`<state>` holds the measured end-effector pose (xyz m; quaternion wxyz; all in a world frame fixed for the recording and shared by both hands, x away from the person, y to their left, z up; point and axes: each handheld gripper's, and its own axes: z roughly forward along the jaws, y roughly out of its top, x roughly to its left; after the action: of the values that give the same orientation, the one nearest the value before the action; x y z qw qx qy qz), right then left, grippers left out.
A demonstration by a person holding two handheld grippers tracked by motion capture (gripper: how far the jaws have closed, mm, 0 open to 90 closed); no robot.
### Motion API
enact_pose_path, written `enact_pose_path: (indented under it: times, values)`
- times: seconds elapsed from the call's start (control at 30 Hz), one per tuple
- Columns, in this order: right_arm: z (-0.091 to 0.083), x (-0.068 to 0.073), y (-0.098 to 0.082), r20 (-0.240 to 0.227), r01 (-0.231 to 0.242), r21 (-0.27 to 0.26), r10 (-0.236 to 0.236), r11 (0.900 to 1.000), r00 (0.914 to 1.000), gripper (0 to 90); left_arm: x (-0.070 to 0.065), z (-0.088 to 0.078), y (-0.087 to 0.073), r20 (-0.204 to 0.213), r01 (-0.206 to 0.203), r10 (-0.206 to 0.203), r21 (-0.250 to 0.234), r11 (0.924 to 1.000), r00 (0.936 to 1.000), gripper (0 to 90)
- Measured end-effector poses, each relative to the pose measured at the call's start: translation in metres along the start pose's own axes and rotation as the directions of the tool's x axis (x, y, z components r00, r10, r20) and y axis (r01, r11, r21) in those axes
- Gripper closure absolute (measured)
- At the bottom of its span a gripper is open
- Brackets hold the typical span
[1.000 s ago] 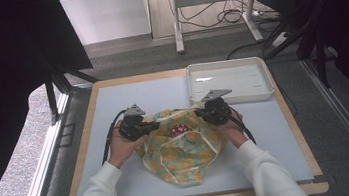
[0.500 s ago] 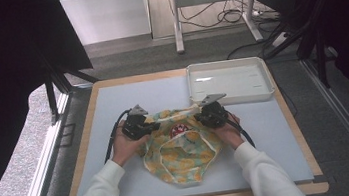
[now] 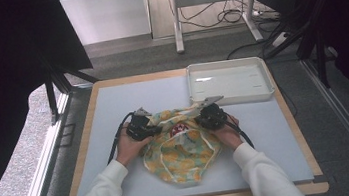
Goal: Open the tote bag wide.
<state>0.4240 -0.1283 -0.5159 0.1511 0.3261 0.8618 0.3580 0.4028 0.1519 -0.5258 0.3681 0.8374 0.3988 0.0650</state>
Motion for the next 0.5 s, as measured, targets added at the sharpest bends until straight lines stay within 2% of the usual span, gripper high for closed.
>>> enact_pose_path:
  times: [0.07, 0.23, 0.5]
  values:
    - [0.0021, -0.0003, -0.0017, 0.0, 0.002, 0.007, -0.002, 1.0, 1.0, 88.7, 0.001, 0.0042, -0.0007, 0.007, 0.01, -0.01, 0.016, 0.9998, 0.9999, 86.4]
    - [0.0084, 0.0011, -0.0054, -0.004, 0.002, 0.034, -0.002, 0.999, 1.0, 88.7, 0.0004, 0.0064, -0.0014, 0.009, 0.006, -0.006, 0.024, 0.9997, 0.9999, 84.8]
    - [0.0082, 0.0006, -0.0057, -0.006, 0.002, 0.039, -0.002, 0.999, 1.0, 87.1, 0.0005, 0.0069, -0.0018, 0.013, 0.0, -0.001, 0.031, 0.9995, 0.9999, 81.1]
